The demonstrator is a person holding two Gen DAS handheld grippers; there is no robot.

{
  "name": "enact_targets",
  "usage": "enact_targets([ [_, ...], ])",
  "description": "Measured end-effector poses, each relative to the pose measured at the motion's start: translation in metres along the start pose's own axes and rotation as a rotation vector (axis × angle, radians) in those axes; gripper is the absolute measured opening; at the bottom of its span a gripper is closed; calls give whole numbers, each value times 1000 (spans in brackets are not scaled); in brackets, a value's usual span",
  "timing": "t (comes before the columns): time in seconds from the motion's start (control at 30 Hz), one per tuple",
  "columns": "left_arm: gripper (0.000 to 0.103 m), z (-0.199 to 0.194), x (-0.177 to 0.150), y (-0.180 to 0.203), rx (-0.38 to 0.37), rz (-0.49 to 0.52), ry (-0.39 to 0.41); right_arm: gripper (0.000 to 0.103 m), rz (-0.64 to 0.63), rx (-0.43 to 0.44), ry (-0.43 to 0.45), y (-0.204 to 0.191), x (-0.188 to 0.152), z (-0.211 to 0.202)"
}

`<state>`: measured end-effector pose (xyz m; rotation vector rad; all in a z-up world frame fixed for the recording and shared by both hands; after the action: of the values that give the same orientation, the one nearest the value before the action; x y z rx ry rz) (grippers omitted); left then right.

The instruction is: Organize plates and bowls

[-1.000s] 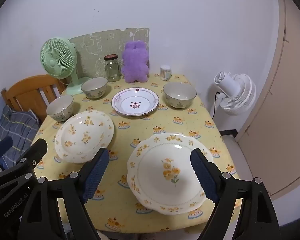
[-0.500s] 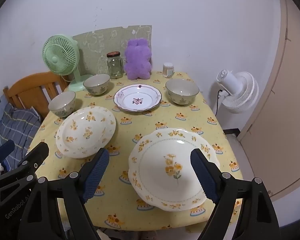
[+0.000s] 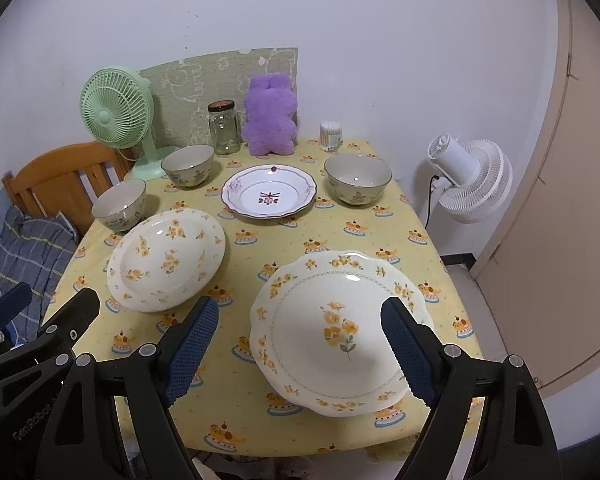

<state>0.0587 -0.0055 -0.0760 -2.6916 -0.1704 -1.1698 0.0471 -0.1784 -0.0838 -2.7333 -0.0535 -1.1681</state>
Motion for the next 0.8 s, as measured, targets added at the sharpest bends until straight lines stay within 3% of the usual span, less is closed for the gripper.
enact_targets([
  [0.8,86,-11,-5,6,-10,5,25,87,0,-7,9,1,-2,-5],
])
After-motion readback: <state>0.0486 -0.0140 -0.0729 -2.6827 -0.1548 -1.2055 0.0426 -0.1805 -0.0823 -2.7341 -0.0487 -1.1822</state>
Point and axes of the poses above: each gripper's, at about its wrist camera, not at the fingertips, and z roughly the way its jaws point, y to its right, x to its top, the point moved 9 cm from there along z, roughly the way its jaws point, and after that the axes turned 13 degrees about x, right-handed, at the moved point
